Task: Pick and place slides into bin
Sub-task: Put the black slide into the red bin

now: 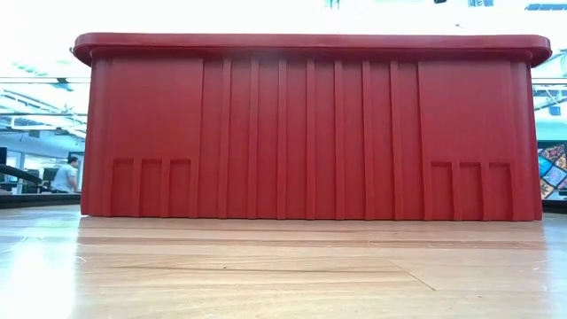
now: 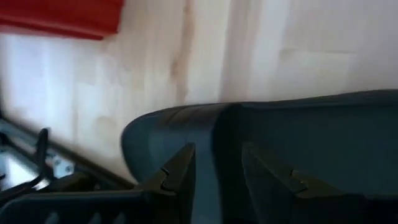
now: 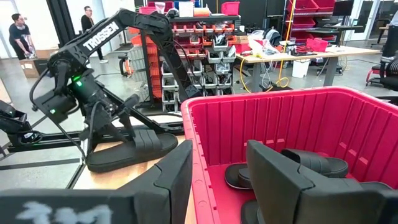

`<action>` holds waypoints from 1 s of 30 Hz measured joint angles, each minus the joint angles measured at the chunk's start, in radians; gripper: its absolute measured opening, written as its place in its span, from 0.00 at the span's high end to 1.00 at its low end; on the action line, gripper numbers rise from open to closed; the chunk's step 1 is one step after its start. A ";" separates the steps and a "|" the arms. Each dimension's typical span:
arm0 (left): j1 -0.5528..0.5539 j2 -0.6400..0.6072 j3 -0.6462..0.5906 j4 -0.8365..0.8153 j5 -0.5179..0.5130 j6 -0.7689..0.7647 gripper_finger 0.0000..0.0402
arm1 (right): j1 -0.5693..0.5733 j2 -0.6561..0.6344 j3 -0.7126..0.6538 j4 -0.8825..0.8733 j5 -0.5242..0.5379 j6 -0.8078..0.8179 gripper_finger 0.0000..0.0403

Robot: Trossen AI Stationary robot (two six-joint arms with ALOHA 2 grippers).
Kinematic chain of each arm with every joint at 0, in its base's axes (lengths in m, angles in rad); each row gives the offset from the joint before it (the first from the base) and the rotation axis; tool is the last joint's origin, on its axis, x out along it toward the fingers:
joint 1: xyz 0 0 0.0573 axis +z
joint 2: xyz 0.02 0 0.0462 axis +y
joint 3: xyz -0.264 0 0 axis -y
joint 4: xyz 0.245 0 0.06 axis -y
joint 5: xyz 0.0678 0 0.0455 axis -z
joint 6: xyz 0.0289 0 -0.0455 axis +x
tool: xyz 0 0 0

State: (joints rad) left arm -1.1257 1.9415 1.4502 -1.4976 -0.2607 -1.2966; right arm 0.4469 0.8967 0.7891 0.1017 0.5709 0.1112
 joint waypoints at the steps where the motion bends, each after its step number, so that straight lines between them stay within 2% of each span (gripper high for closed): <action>1: 0.000 0.008 0.000 -0.015 0.000 -0.010 0.68 | 0.000 0.000 0.000 0.000 0.000 0.000 0.64; 5: 0.000 0.030 -0.003 -0.052 0.004 -0.055 0.68 | 0.000 0.000 0.000 0.000 0.000 0.000 0.65; 12: -0.001 0.036 -0.034 -0.019 0.028 -0.080 0.68 | 0.000 0.000 0.000 0.000 0.000 0.000 0.65; 18: -0.001 0.036 -0.091 -0.018 0.085 -0.101 0.68 | 0.000 0.000 0.000 0.000 0.000 0.000 0.65; 23: 0.003 0.036 -0.113 -0.019 0.078 -0.100 0.69 | 0.000 0.000 0.000 0.000 0.000 0.000 0.65; 26: 0.013 0.036 -0.116 -0.019 0.085 -0.096 0.75 | 0.000 0.000 0.000 0.000 0.000 0.000 0.65; 30: 0.020 0.036 -0.116 -0.023 0.084 -0.074 0.91 | 0.000 0.000 0.000 0.000 0.000 0.000 0.65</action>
State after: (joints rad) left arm -1.1053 1.9774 1.3346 -1.5204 -0.1768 -1.3705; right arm 0.4465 0.8969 0.7891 0.1017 0.5710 0.1112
